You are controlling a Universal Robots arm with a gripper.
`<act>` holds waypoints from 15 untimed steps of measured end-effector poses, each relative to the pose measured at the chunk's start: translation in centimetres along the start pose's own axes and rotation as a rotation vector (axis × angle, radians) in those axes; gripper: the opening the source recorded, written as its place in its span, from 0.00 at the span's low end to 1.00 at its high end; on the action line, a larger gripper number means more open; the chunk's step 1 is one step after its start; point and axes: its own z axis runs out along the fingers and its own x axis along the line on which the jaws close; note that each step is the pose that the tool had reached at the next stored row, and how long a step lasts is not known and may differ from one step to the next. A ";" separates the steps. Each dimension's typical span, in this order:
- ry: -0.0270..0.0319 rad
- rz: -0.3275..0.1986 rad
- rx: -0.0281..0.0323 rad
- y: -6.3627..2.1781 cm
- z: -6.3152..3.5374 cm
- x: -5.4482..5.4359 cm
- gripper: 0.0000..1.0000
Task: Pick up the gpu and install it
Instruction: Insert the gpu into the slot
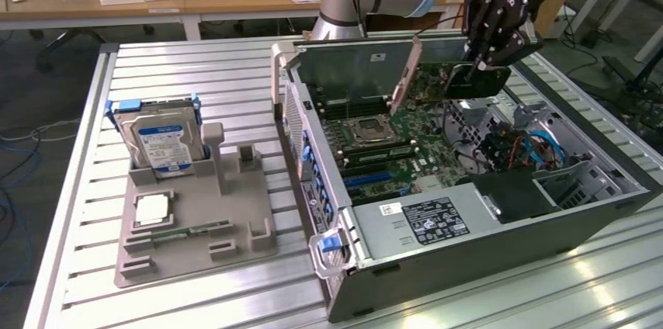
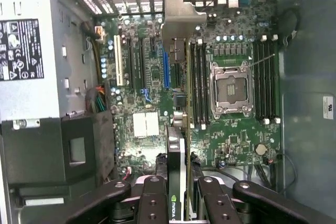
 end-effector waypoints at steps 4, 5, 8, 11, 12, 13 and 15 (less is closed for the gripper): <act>-0.0008 -0.005 0.0067 0.28 0.10 -0.1 0.27; -0.0009 -0.006 0.0096 0.34 0.17 -0.1 0.27; -0.0016 -0.010 0.0247 0.51 0.35 -0.2 0.27; -0.0020 -0.012 0.0261 0.64 0.39 -0.1 0.27; -0.0019 -0.012 0.0261 0.66 0.42 -0.1 0.27; -0.0017 -0.012 0.0261 0.67 0.44 -0.1 0.27; -0.0017 -0.012 0.0261 0.76 0.49 -0.1 0.27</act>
